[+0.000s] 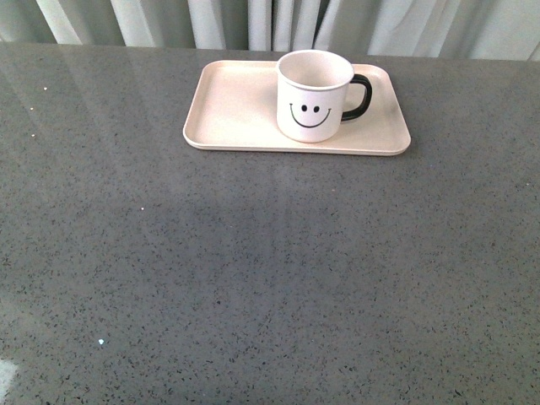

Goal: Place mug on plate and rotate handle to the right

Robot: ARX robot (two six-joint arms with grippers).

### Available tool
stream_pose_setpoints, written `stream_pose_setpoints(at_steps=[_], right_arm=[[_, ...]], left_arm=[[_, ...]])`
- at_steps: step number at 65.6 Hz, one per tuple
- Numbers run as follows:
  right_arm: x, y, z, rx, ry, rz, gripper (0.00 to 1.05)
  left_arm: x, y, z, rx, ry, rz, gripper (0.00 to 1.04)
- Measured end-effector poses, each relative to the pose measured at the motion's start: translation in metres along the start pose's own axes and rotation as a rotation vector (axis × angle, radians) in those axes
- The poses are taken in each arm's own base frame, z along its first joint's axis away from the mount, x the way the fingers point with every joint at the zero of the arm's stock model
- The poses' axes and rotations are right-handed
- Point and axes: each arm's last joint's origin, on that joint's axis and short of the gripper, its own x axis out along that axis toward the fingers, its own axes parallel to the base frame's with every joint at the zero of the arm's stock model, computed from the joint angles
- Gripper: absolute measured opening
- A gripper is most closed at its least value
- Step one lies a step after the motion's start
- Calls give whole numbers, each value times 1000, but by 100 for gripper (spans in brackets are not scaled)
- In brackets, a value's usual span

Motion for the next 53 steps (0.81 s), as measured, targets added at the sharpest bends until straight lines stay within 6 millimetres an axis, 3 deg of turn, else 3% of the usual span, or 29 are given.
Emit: stream_pose_setpoints(at_steps=[10, 31, 53], right_arm=[[-51, -6, -20, 13, 26, 4, 1], [-124, -23, -39, 18, 41, -1, 2], [-174, -22, -49, 18, 45, 2, 2]], left_arm=[[0, 0, 0, 0, 0, 0, 96], [0, 0, 0, 0, 0, 0, 95], [0, 0, 0, 0, 0, 0, 96]])
